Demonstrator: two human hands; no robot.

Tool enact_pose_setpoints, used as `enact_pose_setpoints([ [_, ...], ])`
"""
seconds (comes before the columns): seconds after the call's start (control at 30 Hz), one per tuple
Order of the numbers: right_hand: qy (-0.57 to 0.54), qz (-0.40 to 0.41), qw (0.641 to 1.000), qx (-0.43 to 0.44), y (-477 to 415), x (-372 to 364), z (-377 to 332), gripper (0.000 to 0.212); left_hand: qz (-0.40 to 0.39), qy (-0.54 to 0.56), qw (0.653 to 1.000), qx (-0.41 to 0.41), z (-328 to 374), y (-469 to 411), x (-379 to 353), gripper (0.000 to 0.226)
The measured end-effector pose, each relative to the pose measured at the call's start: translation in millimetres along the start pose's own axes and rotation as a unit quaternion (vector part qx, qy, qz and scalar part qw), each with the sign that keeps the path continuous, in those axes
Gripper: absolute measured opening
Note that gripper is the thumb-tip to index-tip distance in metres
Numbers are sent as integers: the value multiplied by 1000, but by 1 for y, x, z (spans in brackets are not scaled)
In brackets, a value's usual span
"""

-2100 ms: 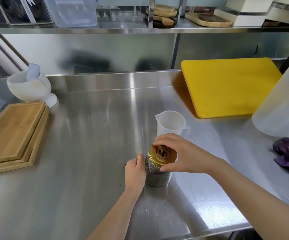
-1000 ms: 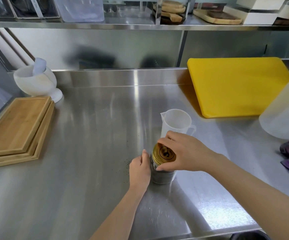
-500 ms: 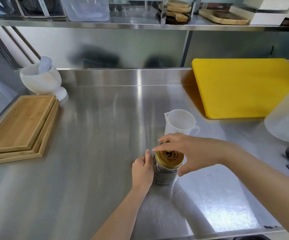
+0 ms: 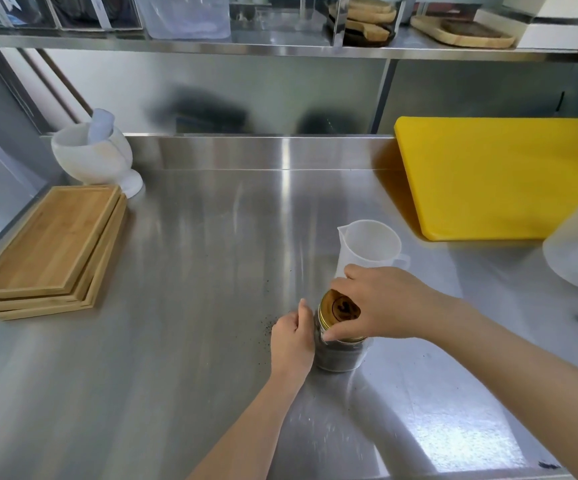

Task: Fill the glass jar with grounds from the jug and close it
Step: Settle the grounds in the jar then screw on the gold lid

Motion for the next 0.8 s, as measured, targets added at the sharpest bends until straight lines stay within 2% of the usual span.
enact_pose_setpoints([
  [0.1,66,54,996,-36,2,-1,-6,89,-5,2,1000,-12,0,0,-1,63],
  [0.27,118,79,986,-90,-1,-1,-8,68,12,-20,1000,-18,0,1,-1,64],
  [0.4,77,70,989,-109,-2,8,4,72,10,-23,1000,-8,-2,-1,0,63],
  [0.47,-29,17,996,-85,-1,8,11,75,8,-25,1000,-12,-1,-1,0,62],
  [0.53,-142,-92,985,-24,4,6,8,67,6,-31,999,-13,-1,-1,-1,61],
  [0.6,-164,-164,972,45,10,5,2,83,-2,-28,999,-14,-2,-2,-2,62],
  [0.67,-143,-168,972,76,11,7,-1,86,-13,-18,1000,-15,-3,-3,-2,62],
  [0.8,-130,-118,979,102,5,7,-3,69,-29,-10,999,-7,-5,-3,-3,61],
])
Point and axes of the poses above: each hand's wrist, its own y-axis away from the middle knuckle, its own x-axis out of the back of the hand, z = x × y, the point moved 6 cm from there along -y, towards the middle knuckle, and after that the axes turned 9 degrees about z, right-handed, at the moved point
